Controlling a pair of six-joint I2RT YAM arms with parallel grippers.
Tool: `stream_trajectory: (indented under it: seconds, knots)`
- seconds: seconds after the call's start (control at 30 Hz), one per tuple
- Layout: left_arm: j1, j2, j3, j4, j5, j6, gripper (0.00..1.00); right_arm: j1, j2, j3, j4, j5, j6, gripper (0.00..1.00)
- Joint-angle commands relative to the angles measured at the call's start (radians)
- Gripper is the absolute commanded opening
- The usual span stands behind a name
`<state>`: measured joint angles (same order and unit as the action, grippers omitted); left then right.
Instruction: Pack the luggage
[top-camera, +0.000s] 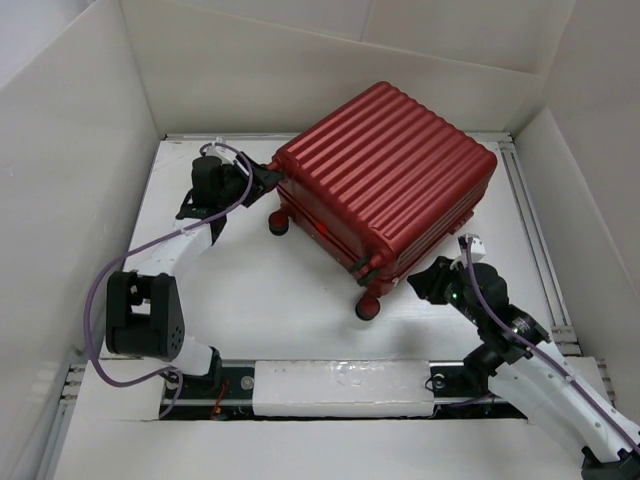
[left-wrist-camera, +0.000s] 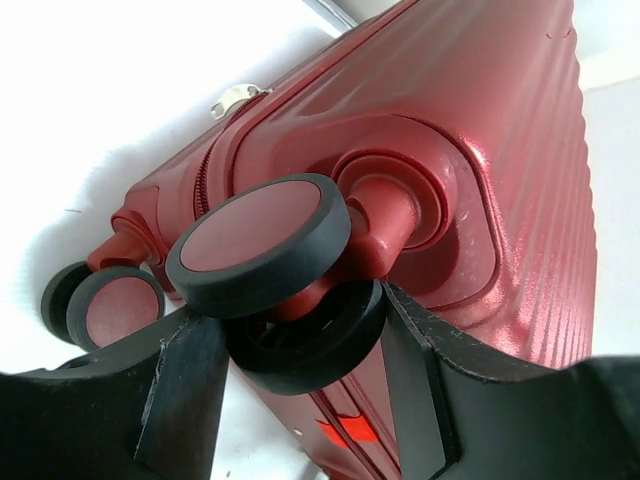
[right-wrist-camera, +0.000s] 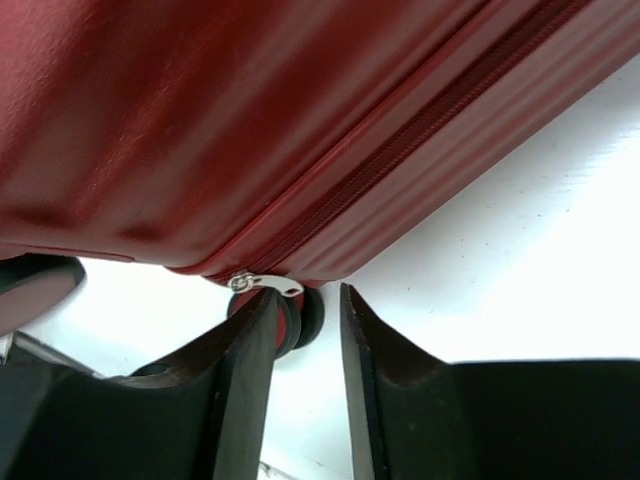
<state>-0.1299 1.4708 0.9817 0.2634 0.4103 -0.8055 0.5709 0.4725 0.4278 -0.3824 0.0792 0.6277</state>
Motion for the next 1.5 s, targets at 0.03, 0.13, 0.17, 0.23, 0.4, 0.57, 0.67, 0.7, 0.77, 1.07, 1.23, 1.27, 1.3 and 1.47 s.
stream_trajectory:
  seconds: [0.03, 0.13, 0.17, 0.23, 0.4, 0.57, 0.67, 0.7, 0.77, 1.07, 1.23, 1.27, 1.3, 1.47]
  knots:
    - [-0.004, 0.028, 0.052, 0.099, -0.013, -0.012, 0.07, 0.011, 0.011, -0.004, 0.056, 0.083, 0.038, 0.42]
    - [-0.004, 0.028, 0.042, 0.089, -0.022, -0.003, 0.0, 0.011, 0.057, 0.017, 0.071, 0.128, 0.047, 0.44]
    - [-0.004, 0.016, 0.031, 0.099, -0.022, -0.003, 0.0, 0.011, 0.105, 0.026, 0.08, 0.139, 0.047, 0.46]
    - [-0.004, -0.016, 0.003, 0.099, -0.022, 0.006, 0.0, 0.011, 0.171, 0.048, 0.114, 0.159, 0.038, 0.46]
    - [-0.022, -0.133, -0.063, 0.089, -0.001, 0.006, 0.0, -0.009, 0.469, 0.198, 0.23, 0.099, -0.084, 0.46]
    - [-0.045, -0.303, -0.109, -0.001, -0.001, 0.061, 0.0, -0.031, 0.708, 0.403, 0.277, -0.022, -0.216, 0.44]
    - [-0.045, -0.368, -0.121, -0.053, 0.018, 0.086, 0.0, -0.031, 0.746, 0.496, 0.258, -0.033, -0.226, 0.43]
    - [-0.045, -0.378, -0.132, -0.071, 0.03, 0.115, 0.0, -0.031, 0.729, 0.496, 0.258, -0.023, -0.226, 0.43]
    - [-0.045, -0.414, -0.132, -0.102, 0.03, 0.135, 0.0, -0.031, 0.659, 0.468, 0.267, 0.005, -0.212, 0.43]
    - [0.006, -0.362, -0.054, -0.196, 0.054, 0.144, 0.05, 0.02, 0.244, 0.053, 0.347, -0.009, -0.03, 0.41]
    - [-0.123, -0.334, -0.064, -0.162, 0.108, 0.18, 0.49, 0.06, 0.236, 0.04, 0.323, -0.042, -0.02, 0.47]
    - [-0.146, -0.345, -0.075, -0.162, 0.12, 0.204, 0.55, 0.088, 0.25, 0.04, 0.323, -0.051, -0.029, 0.48]
    - [-0.175, -0.357, -0.075, -0.179, 0.11, 0.225, 0.6, 0.102, 0.264, 0.049, 0.323, -0.052, -0.029, 0.5]
    - [-0.373, -0.379, -0.025, -0.297, -0.016, 0.333, 0.78, 0.165, 0.331, 0.049, 0.352, -0.05, -0.062, 0.55]
